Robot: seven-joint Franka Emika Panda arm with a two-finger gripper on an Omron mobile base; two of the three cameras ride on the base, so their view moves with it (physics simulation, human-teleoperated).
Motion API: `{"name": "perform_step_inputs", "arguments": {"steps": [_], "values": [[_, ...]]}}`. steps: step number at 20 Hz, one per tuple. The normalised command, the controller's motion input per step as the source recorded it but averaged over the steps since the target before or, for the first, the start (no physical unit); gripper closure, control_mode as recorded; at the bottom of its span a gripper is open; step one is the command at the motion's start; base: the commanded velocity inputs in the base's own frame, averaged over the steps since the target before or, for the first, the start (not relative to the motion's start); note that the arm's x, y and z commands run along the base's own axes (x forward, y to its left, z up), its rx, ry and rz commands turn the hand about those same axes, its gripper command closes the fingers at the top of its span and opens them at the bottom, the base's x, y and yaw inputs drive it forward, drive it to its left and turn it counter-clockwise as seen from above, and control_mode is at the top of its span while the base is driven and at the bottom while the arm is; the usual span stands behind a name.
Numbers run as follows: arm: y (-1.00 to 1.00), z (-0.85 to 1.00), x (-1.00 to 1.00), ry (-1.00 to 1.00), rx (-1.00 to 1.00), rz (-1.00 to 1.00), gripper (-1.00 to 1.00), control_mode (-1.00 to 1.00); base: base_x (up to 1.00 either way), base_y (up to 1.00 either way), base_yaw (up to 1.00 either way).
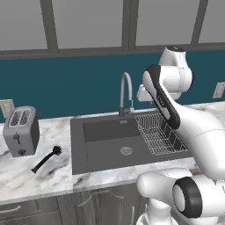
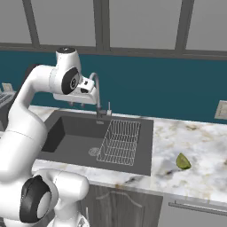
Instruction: Turn on the sink faucet. Then move the lemon wedge from the counter to the sink. Turn off the sink. Move the vegetable from the sink to the pot next to the stove. Finally move the pot to the rear center burner.
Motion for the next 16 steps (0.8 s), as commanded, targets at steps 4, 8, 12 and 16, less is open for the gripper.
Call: {"name": "perform_step_inputs", "arguments": {"steps": [4,8,12,16], "values": [[0.00,0.00,0.00,0.00,0.00,0.00,-1.00,-1.00,0.00,0.00,0.00],[-0.19,0.00,0.00,-0.05,0.01,-0.03,-1.00,-1.00,0.00,0.00,0.00],[0.00,0.00,0.00,0.00,0.00,0.00,-1.00,1.00,0.00,-0.53,-0.01],[0.00,0.00,0.00,0.00,0.00,0.00,-1.00,1.00,0.00,-0.57,0.00]]}}
